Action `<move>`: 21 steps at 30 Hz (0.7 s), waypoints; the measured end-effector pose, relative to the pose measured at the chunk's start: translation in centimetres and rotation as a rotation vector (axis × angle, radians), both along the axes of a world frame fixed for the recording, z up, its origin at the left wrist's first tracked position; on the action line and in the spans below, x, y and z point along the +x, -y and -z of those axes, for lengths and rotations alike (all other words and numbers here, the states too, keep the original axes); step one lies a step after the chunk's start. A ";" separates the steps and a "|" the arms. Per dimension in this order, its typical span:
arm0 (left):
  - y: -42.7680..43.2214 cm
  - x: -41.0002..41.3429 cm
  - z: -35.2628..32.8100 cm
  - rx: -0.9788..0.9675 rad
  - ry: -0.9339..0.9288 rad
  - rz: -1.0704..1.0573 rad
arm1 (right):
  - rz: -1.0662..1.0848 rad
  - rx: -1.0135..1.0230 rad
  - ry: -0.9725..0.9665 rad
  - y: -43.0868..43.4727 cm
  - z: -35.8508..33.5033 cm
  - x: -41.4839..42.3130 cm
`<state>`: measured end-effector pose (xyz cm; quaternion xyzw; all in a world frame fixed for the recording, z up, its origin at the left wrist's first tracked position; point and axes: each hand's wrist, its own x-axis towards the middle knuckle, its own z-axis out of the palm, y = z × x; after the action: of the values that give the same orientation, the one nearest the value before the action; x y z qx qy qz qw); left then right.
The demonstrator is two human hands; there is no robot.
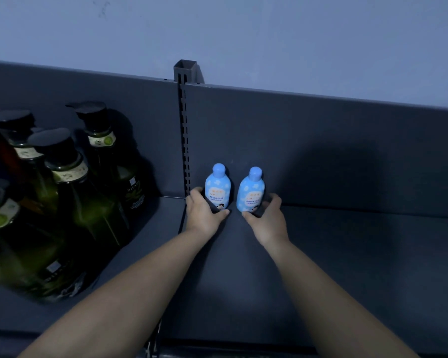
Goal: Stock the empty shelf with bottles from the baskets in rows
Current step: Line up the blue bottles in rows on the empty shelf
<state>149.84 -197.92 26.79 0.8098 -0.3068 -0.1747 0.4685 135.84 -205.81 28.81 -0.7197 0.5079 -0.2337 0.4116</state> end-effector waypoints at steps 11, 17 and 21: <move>-5.3 -0.8 -2.3 0.117 0.306 0.028 | -0.232 -0.159 -0.277 -4.5 -0.8 -2.2; -11.4 -3.0 -2.6 0.496 0.741 0.071 | -0.545 -0.456 -0.413 -8.4 -1.0 -1.0; -15.6 -3.7 -3.1 0.596 0.759 0.023 | -0.720 -0.539 -0.459 -10.9 -1.5 0.4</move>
<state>146.11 -182.29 29.85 0.9118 -0.4019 0.0478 0.0691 136.20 -194.87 30.34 -0.9628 0.2262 -0.0355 0.1433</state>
